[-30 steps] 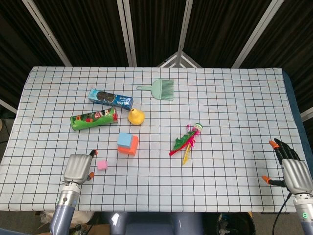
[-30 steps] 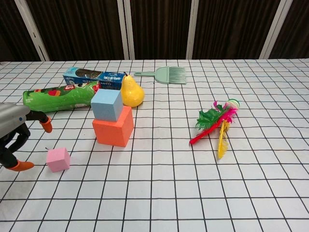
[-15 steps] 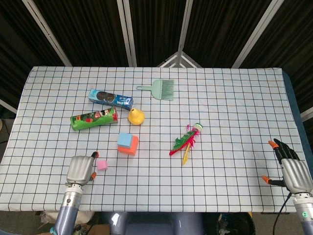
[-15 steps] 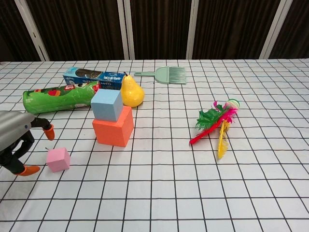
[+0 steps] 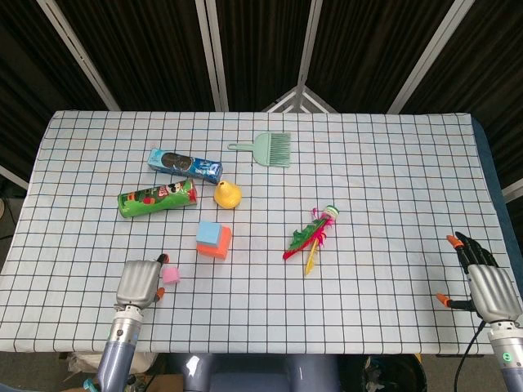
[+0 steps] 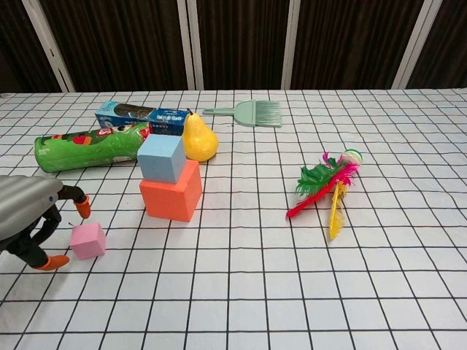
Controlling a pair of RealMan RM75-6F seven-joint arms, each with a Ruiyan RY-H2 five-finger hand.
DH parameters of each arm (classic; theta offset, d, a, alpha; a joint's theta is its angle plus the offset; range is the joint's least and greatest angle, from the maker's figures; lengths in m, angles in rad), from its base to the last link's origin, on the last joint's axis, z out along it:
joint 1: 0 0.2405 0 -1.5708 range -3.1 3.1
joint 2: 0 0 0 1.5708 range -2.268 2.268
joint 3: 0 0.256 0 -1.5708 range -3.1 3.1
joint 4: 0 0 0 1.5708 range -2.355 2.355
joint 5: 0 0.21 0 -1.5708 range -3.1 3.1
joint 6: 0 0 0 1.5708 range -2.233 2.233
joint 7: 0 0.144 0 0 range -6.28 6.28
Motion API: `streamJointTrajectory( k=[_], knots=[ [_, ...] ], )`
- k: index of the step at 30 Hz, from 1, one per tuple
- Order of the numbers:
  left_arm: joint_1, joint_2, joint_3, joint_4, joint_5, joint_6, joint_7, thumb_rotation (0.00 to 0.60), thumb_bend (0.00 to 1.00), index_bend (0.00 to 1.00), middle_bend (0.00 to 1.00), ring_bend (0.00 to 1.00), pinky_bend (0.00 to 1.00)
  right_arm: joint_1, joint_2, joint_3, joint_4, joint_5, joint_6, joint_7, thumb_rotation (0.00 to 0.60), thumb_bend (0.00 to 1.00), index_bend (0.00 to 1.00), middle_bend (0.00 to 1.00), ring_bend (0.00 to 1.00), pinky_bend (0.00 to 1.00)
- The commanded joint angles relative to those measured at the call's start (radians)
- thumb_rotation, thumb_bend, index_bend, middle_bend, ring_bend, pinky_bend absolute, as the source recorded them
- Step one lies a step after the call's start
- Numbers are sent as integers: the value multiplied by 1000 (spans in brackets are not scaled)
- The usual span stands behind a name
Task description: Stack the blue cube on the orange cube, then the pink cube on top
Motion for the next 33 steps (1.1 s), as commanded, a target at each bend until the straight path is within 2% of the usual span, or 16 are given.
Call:
streamJointTrajectory(
  k=[1,33],
  knots=[
    [2,-9,-8,12,-6,-16,0,600,272,332,803,782,895,0,0,0,1,1,0,1,600,69,24,23,35,137],
    [40,-42,-44,49,47,-53,-7,600,348,392,827,805,906,13,4,-6,5,2,-32,25,600,69,24,23,35,137]
  ],
)
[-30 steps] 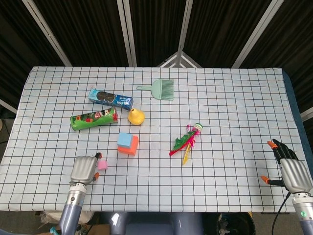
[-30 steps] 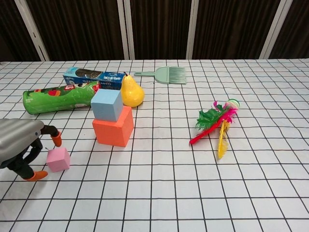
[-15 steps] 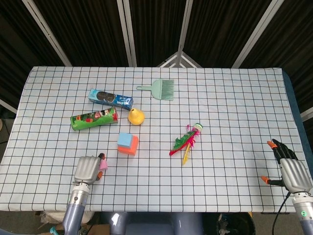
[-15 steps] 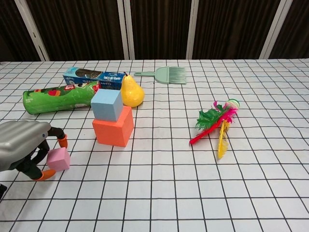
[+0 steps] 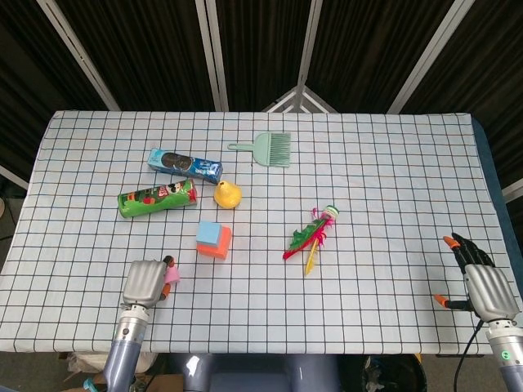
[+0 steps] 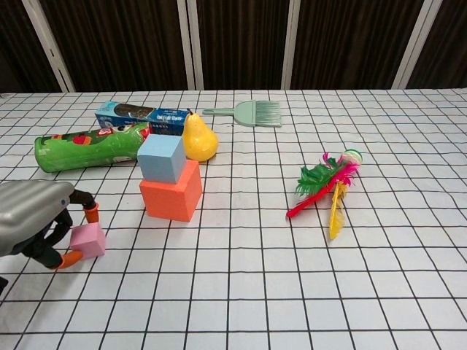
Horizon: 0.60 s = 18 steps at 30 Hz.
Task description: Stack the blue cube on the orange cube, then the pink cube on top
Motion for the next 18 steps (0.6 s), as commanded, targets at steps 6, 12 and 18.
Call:
streamJointTrajectory(
  k=[6,12,18],
  knots=[
    [7,-4,-7,0,12,-2,-1,600,382,402,830,809,909,1,0,1,1,0,0,5,600,69,25,23,34,137],
    [14,-1,-12,-4,24,1,-4,600,446,409,835,811,909,2,0,-1,1,-2,0,4,600,69,25,23,34,137],
    [15,23,-22,-31,53,0,-21,600,465,411,837,813,909,2,-1,-2,-2,-4,1,1,600,69,25,23,34,137]
  ],
)
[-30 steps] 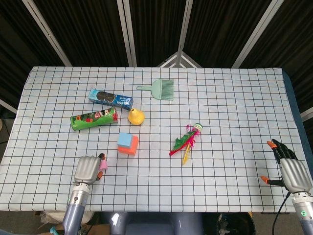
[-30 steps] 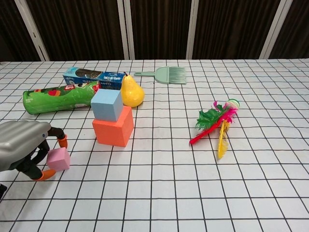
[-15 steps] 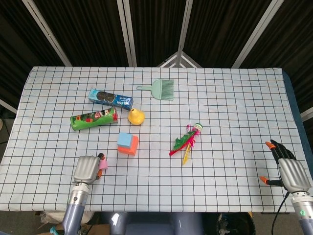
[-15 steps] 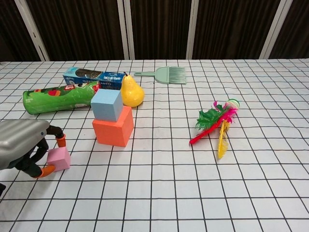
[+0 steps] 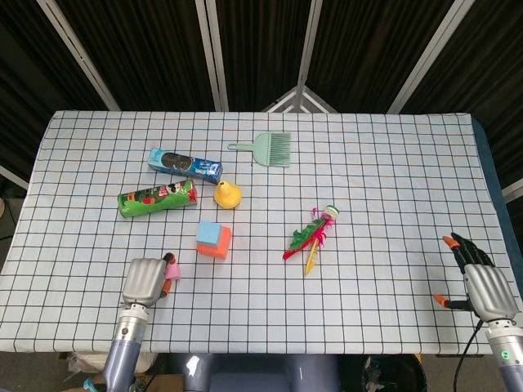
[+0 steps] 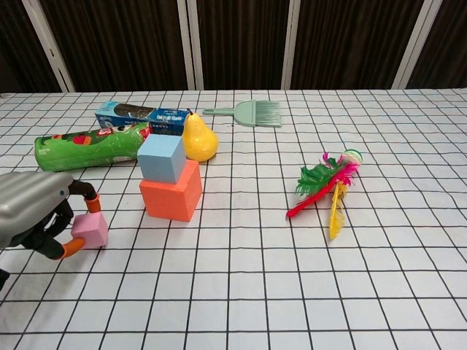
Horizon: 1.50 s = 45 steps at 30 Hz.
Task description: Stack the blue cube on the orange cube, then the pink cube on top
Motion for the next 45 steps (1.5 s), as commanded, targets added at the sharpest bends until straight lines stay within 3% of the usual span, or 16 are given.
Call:
streamJointTrajectory(
  k=[1,10,22,34,45],
  knots=[
    [0,19,-7,-22,12,0,-5,600,466,412,837,813,909,0,0,0,-1,1,-1,-1,600,69,25,23,34,137],
    [-12,151,-43,-194,37,9,29,600,477,410,832,812,908,-1,2,-1,-4,0,2,-2,600,69,24,23,35,137],
    [-76,370,-142,-399,-47,-71,40,600,478,408,824,798,893,0,2,-2,-11,-1,3,-10,600,69,25,23,35,137],
    [-248,392,-237,-350,-217,-231,80,600,478,397,805,768,862,2,3,-3,-17,9,-6,-21,600,69,25,23,34,137],
    [-369,406,-263,-344,-300,-271,98,600,478,392,796,749,844,1,5,-3,-14,8,-5,-9,600,69,24,23,34,137]
  ],
)
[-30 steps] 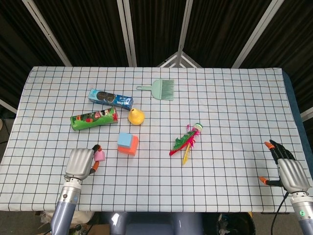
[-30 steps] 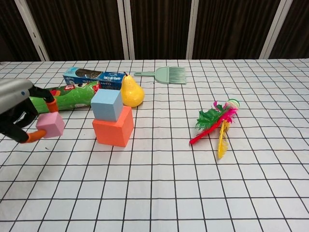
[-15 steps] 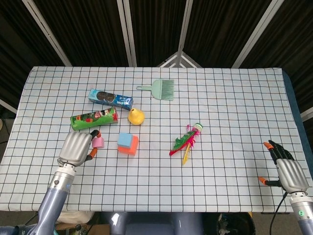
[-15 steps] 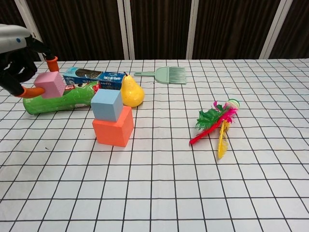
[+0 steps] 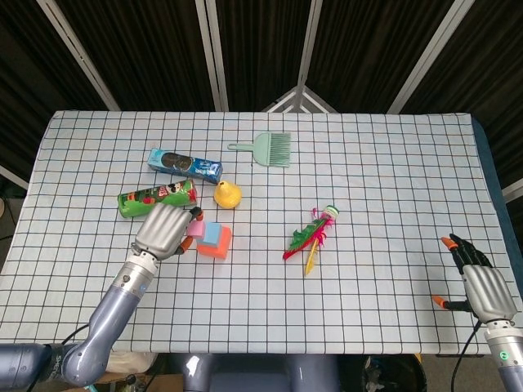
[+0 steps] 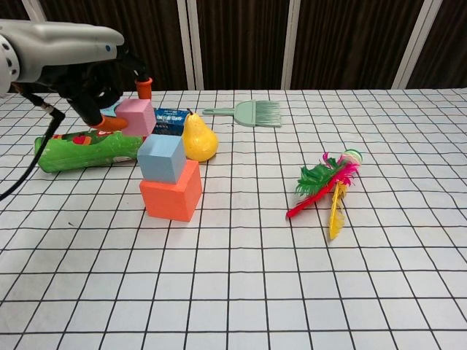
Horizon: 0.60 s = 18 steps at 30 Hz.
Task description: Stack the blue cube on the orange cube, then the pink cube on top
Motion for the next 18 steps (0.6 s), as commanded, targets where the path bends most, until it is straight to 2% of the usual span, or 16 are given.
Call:
streamJointTrajectory(
  k=[1,3,9,18],
  knots=[
    [-25,7,1,-3,-29,9,20,600,478,392,796,748,843,0,0,0,0,-1,1,2,600,68,25,23,34,137],
    [-51,6,21,8,-59,6,59,600,478,389,792,741,837,1,0,-1,-1,-2,-1,2,600,68,25,23,35,137],
    [-90,-1,46,26,-94,17,74,600,478,388,790,737,834,-1,2,-1,0,-2,2,6,600,69,25,23,35,137],
    [-129,-21,61,56,-105,25,47,600,478,388,790,736,834,1,1,-2,-1,-3,-2,5,600,68,24,23,34,137]
  ],
)
